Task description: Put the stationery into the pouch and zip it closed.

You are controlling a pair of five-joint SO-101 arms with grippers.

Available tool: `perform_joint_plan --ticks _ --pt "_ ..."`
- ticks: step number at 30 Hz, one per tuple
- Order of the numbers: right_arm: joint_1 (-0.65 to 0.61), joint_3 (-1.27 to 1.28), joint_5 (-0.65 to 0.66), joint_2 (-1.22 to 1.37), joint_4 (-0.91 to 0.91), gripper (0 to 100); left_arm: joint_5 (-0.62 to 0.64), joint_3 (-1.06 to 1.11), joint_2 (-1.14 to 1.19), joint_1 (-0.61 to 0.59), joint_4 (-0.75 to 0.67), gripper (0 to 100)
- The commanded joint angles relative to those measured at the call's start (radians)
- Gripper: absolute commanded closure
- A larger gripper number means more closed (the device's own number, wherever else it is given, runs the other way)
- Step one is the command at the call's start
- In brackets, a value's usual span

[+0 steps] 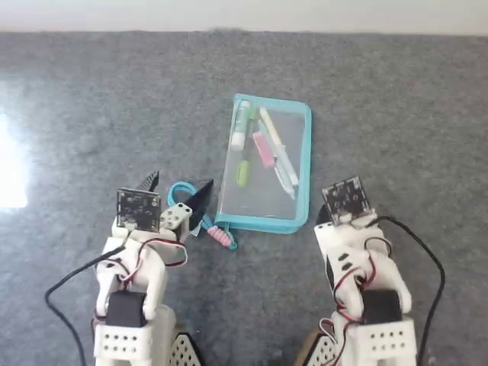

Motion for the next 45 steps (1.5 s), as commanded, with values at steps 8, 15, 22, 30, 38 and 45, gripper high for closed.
perform_joint_plan --ticks 8,15,22,30,38,45 --pt "0.165 0.149 0.127 -0.099 0.116 93.3 0.006 0.028 0.008 0.040 0.118 66" --pt "0.163 0.143 -0.046 -0.104 0.249 93.3 0.005 0.028 0.008 0.037 0.279 66" --pt "0.168 0.143 -0.081 -0.104 0.341 93.3 0.006 0.028 0.008 0.037 0.517 66" --pt "0.168 0.143 -0.081 -0.104 0.361 93.3 0.008 0.028 0.006 0.037 0.529 66" --pt "0.162 0.143 -0.081 -0.104 0.357 93.0 0.008 0.028 0.006 0.037 0.529 66" --pt "0.162 0.143 -0.087 -0.104 0.357 92.9 0.008 0.028 0.006 0.037 0.529 66"
